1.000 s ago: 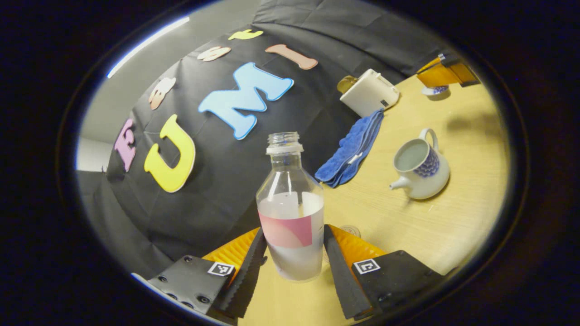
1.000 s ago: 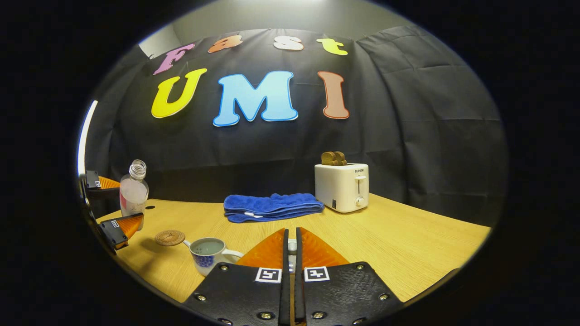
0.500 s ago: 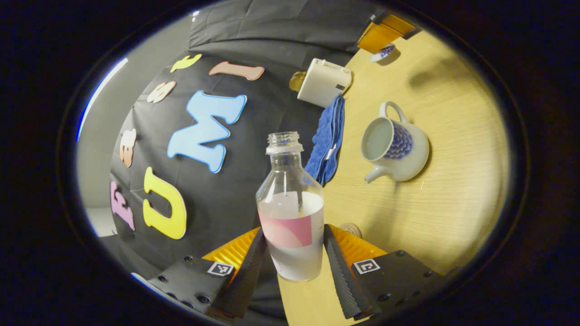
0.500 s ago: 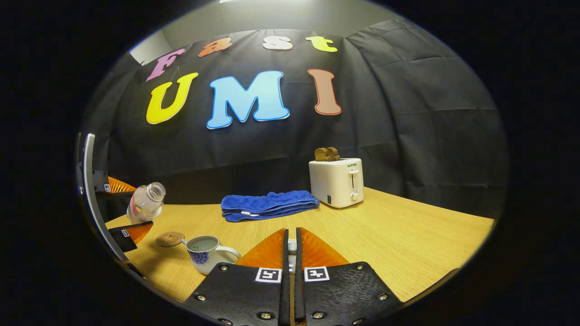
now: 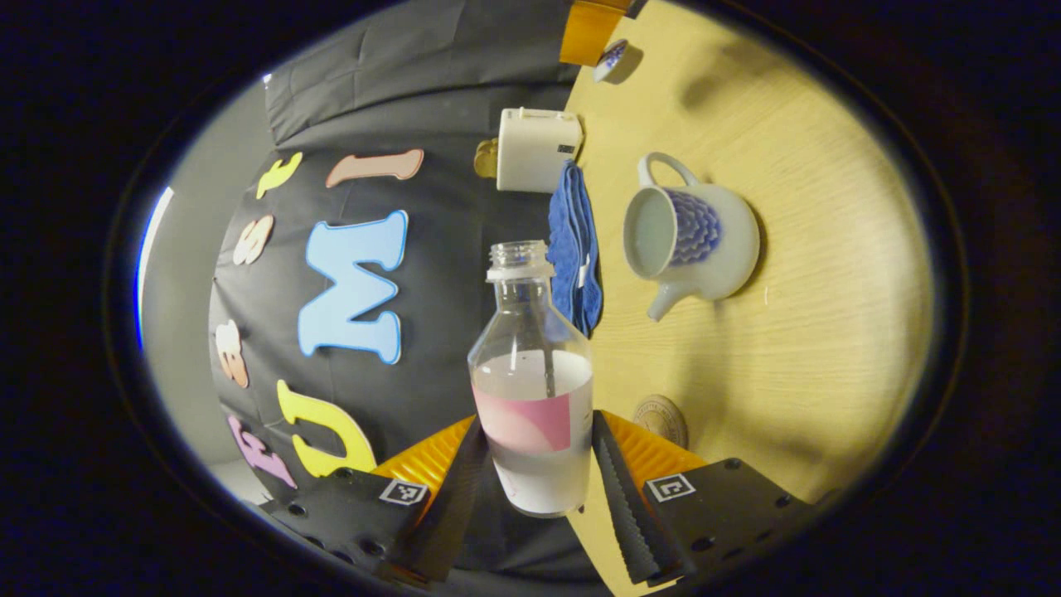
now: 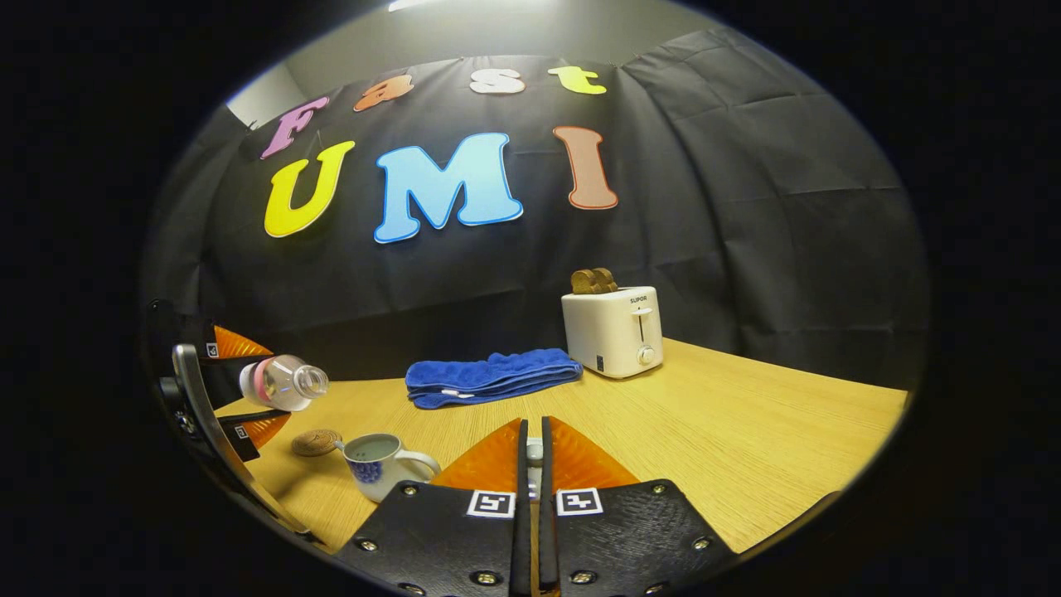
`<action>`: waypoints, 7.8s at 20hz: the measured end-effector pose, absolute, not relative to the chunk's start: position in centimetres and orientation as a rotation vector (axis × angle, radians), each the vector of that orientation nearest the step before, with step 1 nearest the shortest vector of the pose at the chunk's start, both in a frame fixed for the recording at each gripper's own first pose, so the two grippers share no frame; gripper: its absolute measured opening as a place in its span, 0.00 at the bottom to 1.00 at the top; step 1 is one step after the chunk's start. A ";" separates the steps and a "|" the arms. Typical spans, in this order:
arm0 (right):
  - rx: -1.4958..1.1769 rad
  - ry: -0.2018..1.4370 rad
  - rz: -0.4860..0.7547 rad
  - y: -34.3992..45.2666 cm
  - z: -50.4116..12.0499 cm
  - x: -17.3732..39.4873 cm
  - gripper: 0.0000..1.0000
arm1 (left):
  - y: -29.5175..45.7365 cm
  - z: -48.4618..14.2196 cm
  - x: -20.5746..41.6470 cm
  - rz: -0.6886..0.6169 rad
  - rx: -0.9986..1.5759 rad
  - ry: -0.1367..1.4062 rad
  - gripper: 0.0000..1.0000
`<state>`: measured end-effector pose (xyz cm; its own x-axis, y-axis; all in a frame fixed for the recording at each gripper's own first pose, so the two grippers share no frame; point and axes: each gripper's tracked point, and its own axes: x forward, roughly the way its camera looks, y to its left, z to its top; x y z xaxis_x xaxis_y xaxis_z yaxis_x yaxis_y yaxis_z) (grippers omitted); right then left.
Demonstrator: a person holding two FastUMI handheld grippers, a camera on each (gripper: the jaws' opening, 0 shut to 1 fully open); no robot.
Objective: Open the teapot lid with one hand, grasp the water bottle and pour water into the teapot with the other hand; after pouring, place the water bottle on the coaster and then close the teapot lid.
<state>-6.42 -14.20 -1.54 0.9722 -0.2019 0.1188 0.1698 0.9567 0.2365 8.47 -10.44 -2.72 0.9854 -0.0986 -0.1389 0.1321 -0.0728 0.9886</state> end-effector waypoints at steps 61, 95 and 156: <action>0.309 -0.154 -0.154 -14.5 -1.4 -7.1 0.04 | -10.9 2.7 9.8 -0.128 2.176 -0.030 0.87; 0.342 -0.142 -0.128 -14.4 -1.7 -7.0 0.04 | -13.1 3.1 9.4 -0.186 2.165 -0.076 0.87; 0.156 -0.150 -0.074 -10.0 0.5 -5.2 0.04 | -2.6 -4.8 9.0 -0.095 -0.028 0.132 1.00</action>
<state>-5.17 -10.03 0.47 0.9861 -0.0852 0.1425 0.0620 0.9852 0.1600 9.01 -2.62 -4.79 0.9868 -0.0959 -0.1302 0.0922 0.9951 -0.0344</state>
